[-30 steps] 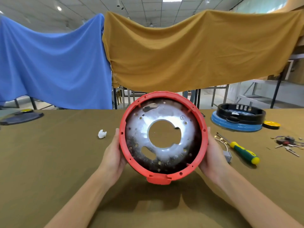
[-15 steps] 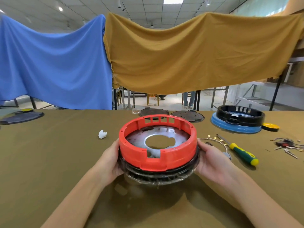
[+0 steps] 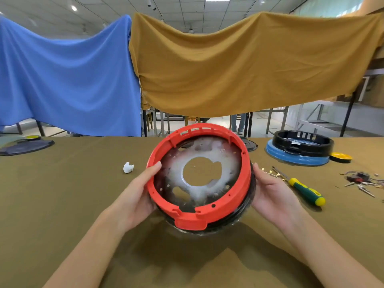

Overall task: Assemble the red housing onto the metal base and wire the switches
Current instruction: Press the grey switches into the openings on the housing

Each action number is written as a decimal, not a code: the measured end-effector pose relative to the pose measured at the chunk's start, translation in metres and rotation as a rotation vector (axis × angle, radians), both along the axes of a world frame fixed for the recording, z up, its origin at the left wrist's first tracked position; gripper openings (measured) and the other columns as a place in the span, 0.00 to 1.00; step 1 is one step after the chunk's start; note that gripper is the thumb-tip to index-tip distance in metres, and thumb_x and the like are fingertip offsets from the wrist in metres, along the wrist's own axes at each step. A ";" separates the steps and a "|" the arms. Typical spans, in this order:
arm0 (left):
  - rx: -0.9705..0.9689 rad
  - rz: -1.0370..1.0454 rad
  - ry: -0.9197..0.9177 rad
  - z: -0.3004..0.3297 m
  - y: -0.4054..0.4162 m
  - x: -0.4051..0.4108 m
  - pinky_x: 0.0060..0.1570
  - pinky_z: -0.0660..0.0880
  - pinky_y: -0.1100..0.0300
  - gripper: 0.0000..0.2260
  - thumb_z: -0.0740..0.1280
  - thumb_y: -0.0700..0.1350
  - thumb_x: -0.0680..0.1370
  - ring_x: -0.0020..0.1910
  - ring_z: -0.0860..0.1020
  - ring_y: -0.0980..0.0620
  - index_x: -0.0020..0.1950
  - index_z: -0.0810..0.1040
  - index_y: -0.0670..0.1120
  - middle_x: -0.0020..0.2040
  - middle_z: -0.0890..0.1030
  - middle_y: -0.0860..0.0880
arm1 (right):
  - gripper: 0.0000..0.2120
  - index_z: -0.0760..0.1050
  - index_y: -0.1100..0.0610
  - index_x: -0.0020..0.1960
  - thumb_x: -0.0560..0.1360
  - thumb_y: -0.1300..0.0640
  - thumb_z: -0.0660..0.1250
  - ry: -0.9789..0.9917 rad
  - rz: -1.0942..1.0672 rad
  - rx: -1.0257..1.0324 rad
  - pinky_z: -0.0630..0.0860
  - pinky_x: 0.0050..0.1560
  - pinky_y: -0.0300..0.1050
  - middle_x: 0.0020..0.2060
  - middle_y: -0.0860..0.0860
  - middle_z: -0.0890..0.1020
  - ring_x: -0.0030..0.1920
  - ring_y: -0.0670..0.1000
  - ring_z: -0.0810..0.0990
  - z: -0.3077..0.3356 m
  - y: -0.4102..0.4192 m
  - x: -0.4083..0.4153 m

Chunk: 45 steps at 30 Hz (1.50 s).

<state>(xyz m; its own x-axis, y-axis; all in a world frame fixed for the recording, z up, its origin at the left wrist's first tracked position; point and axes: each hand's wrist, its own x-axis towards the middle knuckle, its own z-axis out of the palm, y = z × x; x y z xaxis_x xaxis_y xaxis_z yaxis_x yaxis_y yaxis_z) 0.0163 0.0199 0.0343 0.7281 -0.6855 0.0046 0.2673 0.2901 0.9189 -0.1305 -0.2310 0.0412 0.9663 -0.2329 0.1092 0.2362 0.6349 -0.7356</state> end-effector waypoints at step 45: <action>0.173 -0.065 0.131 -0.005 -0.030 -0.018 0.41 0.82 0.50 0.32 0.70 0.65 0.69 0.47 0.85 0.41 0.66 0.77 0.45 0.54 0.84 0.40 | 0.14 0.82 0.60 0.60 0.77 0.64 0.64 -0.063 0.117 -0.014 0.80 0.56 0.47 0.62 0.60 0.81 0.63 0.57 0.80 -0.007 0.044 0.003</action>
